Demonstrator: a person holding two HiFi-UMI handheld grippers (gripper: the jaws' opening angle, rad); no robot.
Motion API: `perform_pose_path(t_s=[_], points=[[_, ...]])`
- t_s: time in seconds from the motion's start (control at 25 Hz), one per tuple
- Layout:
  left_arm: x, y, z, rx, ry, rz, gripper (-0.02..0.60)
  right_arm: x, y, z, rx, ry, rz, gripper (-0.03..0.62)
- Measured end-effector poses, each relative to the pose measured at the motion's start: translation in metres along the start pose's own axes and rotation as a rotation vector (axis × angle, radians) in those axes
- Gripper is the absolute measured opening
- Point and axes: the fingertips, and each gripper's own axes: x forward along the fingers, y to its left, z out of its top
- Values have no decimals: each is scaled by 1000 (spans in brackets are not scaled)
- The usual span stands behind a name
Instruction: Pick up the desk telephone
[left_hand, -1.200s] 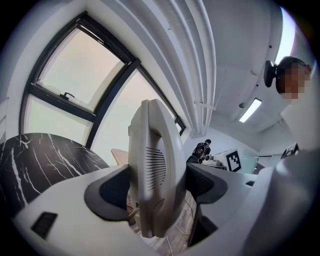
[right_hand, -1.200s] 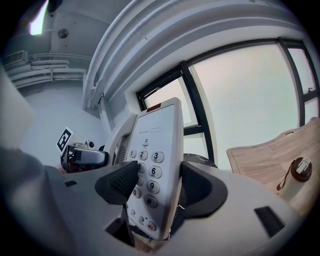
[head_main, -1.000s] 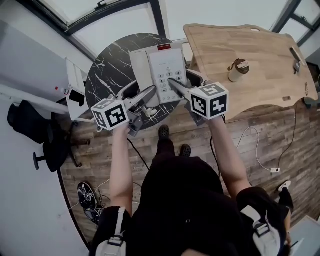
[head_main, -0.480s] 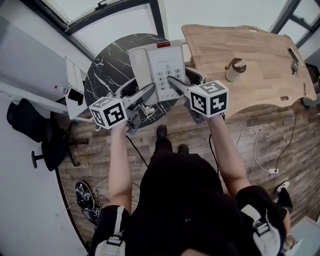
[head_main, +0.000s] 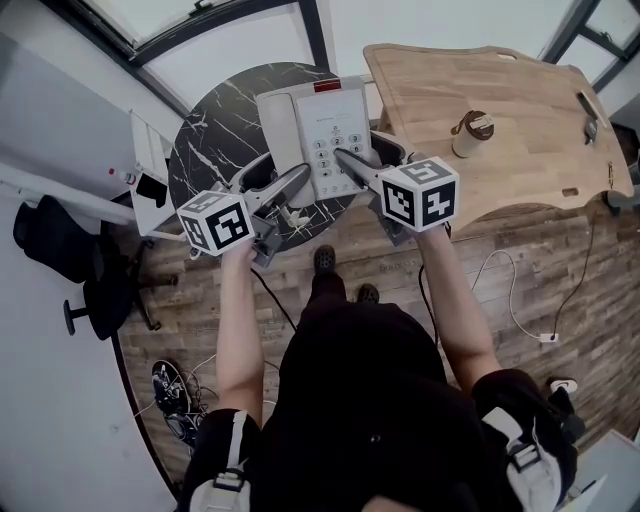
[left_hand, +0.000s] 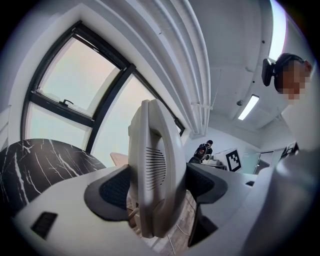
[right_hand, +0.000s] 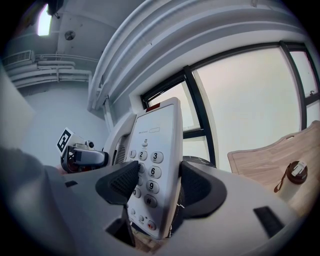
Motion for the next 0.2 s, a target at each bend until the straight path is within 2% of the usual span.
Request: perform_pose_path(t_s=[0.2], points=[[-1, 3, -1, 5, 7, 2, 370, 3, 0, -3, 6, 8, 1, 285]])
